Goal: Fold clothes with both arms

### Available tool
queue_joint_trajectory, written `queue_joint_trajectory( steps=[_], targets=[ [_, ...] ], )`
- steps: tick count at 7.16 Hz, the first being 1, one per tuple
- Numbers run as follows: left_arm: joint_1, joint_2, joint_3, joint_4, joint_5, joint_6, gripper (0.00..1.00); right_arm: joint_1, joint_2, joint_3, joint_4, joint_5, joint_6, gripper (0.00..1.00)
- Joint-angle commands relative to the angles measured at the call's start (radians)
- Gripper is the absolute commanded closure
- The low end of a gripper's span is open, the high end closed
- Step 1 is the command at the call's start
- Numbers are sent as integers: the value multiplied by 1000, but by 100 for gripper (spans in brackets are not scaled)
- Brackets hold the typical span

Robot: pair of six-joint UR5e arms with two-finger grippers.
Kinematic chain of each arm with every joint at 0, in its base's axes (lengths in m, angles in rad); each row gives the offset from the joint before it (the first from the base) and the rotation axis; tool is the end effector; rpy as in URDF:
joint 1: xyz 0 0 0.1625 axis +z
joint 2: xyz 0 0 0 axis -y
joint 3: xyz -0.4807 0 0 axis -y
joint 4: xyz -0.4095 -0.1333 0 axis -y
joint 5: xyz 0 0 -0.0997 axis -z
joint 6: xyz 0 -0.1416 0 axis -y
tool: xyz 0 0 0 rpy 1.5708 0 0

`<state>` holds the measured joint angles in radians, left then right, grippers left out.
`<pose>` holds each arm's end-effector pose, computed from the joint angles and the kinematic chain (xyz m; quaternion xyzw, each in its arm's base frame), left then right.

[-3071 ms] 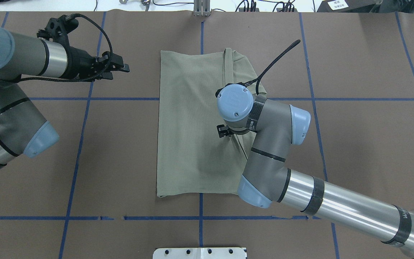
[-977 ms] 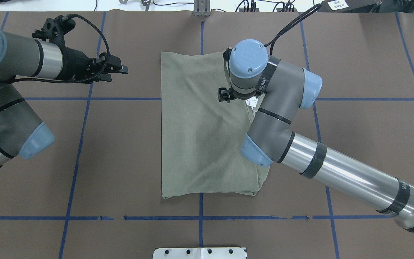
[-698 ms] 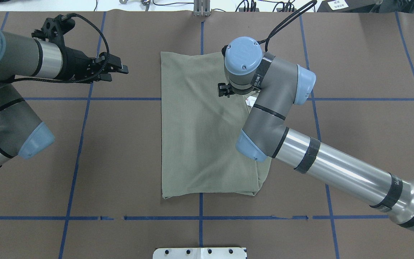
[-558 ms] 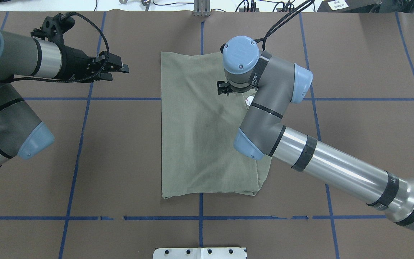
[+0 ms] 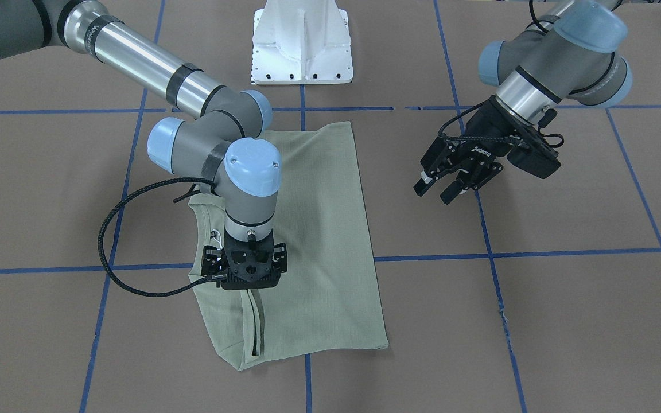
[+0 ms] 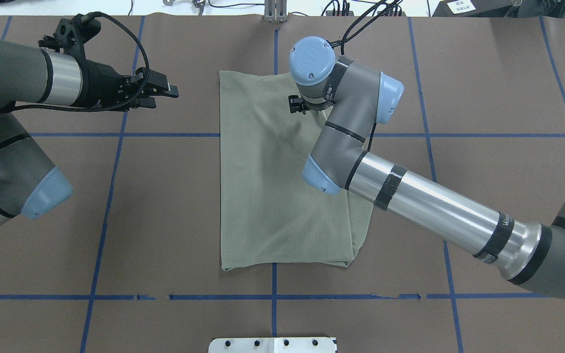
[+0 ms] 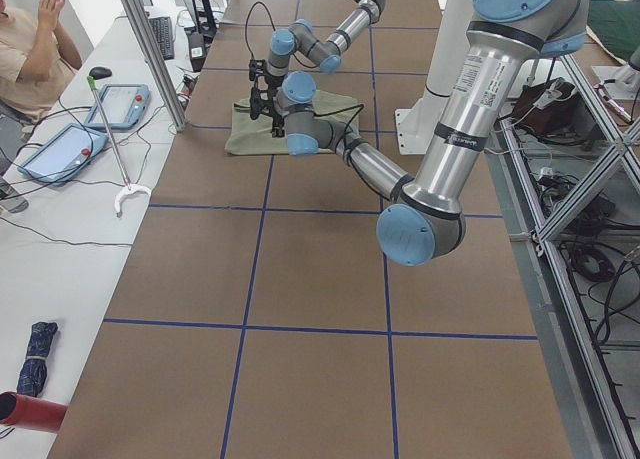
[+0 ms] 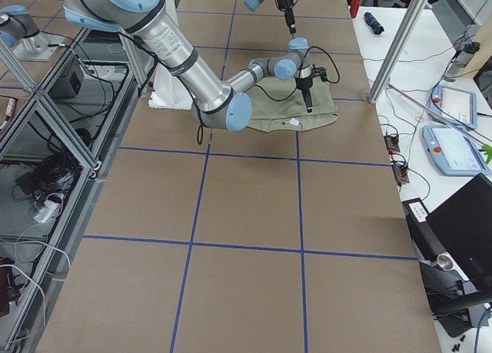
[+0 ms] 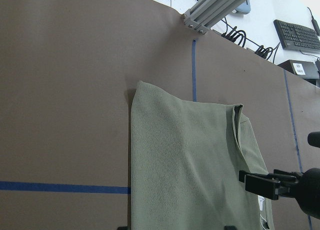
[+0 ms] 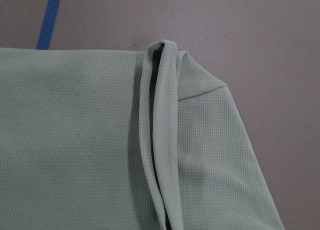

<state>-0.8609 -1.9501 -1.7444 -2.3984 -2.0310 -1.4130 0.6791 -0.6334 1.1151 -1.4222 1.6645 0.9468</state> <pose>0.3832 -0.5540 0.3201 0.1488 0.6270 -0.1222 0.7549 -0.6358 -0.6675 0.3124 0.1524 -0.2732 0.0117 0.9497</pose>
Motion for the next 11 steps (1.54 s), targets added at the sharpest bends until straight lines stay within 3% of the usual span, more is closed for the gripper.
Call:
queue_joint_trajectory(
  steps=[1, 11],
  targets=[
    [-1, 0, -12, 1, 0, 0, 30, 20, 11, -46, 6, 1, -25, 0],
    [-7, 2, -58, 2, 0, -3, 30, 36, 11, -80, 23, 73, -68, 0]
  ],
)
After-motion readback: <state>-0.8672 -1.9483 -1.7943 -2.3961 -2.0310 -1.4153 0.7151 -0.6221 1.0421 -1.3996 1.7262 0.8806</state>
